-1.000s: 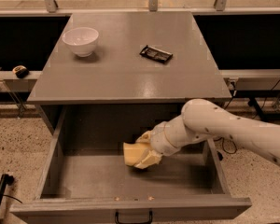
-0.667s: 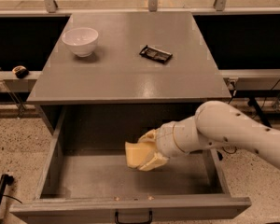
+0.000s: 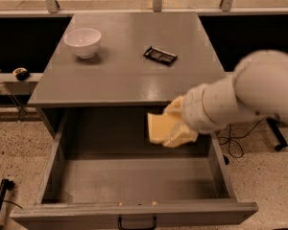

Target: Pick sponge from top drawer and place on counter

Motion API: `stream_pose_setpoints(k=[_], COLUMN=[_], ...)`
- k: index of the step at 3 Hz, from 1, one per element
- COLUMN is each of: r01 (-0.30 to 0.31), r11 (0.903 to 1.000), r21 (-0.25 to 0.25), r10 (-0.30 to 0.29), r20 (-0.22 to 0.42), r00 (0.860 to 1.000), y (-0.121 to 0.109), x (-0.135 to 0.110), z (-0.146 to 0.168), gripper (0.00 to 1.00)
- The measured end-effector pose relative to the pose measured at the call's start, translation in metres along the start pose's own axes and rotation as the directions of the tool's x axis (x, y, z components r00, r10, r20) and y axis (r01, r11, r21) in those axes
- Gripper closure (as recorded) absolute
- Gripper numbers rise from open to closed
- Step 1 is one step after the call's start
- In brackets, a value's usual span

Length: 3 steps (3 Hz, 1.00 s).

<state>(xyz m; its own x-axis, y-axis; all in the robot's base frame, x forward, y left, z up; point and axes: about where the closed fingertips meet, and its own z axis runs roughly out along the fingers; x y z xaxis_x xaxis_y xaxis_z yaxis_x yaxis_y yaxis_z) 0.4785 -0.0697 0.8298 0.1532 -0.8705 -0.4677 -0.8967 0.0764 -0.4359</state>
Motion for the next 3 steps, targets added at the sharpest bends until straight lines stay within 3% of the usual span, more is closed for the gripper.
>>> stream_pose_setpoints(k=[1, 2, 3], r01=[-0.048, -0.114, -0.114], r11=[0.9987, 0.9935, 0.9935], r21=[-0.014, 0.002, 0.002], r10=[0.047, 0.114, 0.114], r20=[-0.065, 0.003, 0.003], r00=[0.997, 0.993, 0.993], y=[-0.061, -0.125, -0.124], x=[0.000, -0.029, -0.029], z=[-0.007, 0.006, 0.006], gripper=[1.00, 1.00, 1.00])
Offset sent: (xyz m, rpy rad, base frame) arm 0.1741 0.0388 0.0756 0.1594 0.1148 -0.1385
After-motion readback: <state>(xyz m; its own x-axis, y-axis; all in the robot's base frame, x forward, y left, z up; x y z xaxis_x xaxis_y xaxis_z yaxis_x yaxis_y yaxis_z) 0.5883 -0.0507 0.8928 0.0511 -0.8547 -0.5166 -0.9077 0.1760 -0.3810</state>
